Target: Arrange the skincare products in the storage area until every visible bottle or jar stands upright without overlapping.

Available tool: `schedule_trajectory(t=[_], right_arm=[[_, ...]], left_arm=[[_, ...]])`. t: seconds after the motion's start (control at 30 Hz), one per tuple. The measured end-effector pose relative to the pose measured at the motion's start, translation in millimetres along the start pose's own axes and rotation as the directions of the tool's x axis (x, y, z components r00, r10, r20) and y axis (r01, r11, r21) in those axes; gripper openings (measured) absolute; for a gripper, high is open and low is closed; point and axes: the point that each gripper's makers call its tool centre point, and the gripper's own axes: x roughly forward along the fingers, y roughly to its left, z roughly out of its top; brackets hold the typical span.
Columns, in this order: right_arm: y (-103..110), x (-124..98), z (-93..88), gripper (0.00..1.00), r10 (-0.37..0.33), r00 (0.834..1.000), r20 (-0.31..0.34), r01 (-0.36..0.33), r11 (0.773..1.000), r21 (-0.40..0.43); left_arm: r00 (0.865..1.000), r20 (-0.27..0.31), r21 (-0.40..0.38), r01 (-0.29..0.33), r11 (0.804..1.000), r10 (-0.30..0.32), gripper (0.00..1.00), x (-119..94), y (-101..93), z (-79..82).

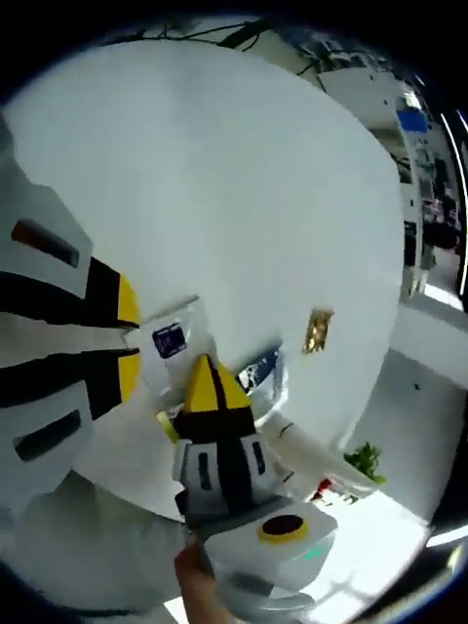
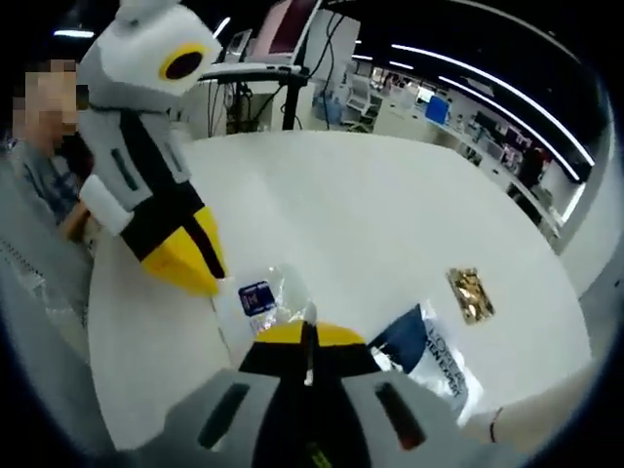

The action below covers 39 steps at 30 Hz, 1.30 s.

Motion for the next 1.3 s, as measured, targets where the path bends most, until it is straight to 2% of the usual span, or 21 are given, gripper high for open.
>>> schedule_trajectory(t=[0.13, 0.2, 0.3, 0.33, 0.4, 0.5, 0.73, 0.87, 0.93, 1.3], right_arm=[[0.1, 0.0, -0.2, 0.01, 0.003, 1.000, 0.002, -0.003, 1.000, -0.004], [0.0, 0.1, -0.1, 0.01, 0.002, 1.000, 0.003, -0.002, 1.000, -0.007], [0.2, -0.3, -0.1, 0.01, 0.002, 1.000, -0.002, -0.002, 1.000, -0.015], [0.2, -0.3, -0.1, 0.01, 0.003, 1.000, -0.003, -0.003, 1.000, -0.018], [0.1, -0.4, -0.2, 0.01, 0.004, 1.000, -0.003, -0.004, 1.000, -0.019], [0.0, -0.3, -0.5, 0.01, 0.004, 1.000, -0.002, -0.004, 1.000, -0.021], [-0.8, 0.0, -0.3, 0.03, 0.010, 1.000, -0.001, -0.010, 1.000, -0.030], [-5.3, -1.8, 1.4, 0.10, -0.002, 1.000, 0.004, 0.002, 0.999, -0.044], [-7.6, -5.1, 0.8, 0.10, -0.008, 1.000, 0.006, 0.009, 0.998, -0.057], [-16.7, -23.8, 1.0, 0.17, -0.043, 0.998, 0.037, 0.043, 0.999, 0.003]], left_arm=[[0.999, 0.036, 0.114, -0.024, 0.993, 0.020, 0.07, -2.0, 1.0, 16.3], [0.998, 0.055, 0.181, -0.035, 0.983, 0.025, 0.10, 1.9, -1.7, 24.9], [0.998, 0.060, 0.283, -0.028, 0.959, 0.012, 0.12, 12.3, -11.0, 30.2], [0.998, 0.056, 0.326, -0.032, 0.945, 0.015, 0.12, 16.9, -13.7, 29.9], [0.999, 0.022, 0.369, -0.038, 0.929, 0.033, 0.14, 23.9, -14.8, 24.2], [0.999, 0.013, 0.375, -0.049, 0.926, 0.048, 0.20, 31.1, -12.6, 20.3], [0.998, 0.012, 0.389, -0.065, 0.919, 0.065, 0.18, 32.7, -7.2, 19.6], [0.998, 0.008, 0.393, -0.064, 0.917, 0.066, 0.18, 32.7, -6.7, 19.5], [0.998, 0.008, 0.399, -0.066, 0.915, 0.069, 0.18, 32.9, -7.0, 19.2], [0.997, 0.009, 0.401, -0.076, 0.913, 0.079, 0.18, 34.6, -5.4, 19.0]])
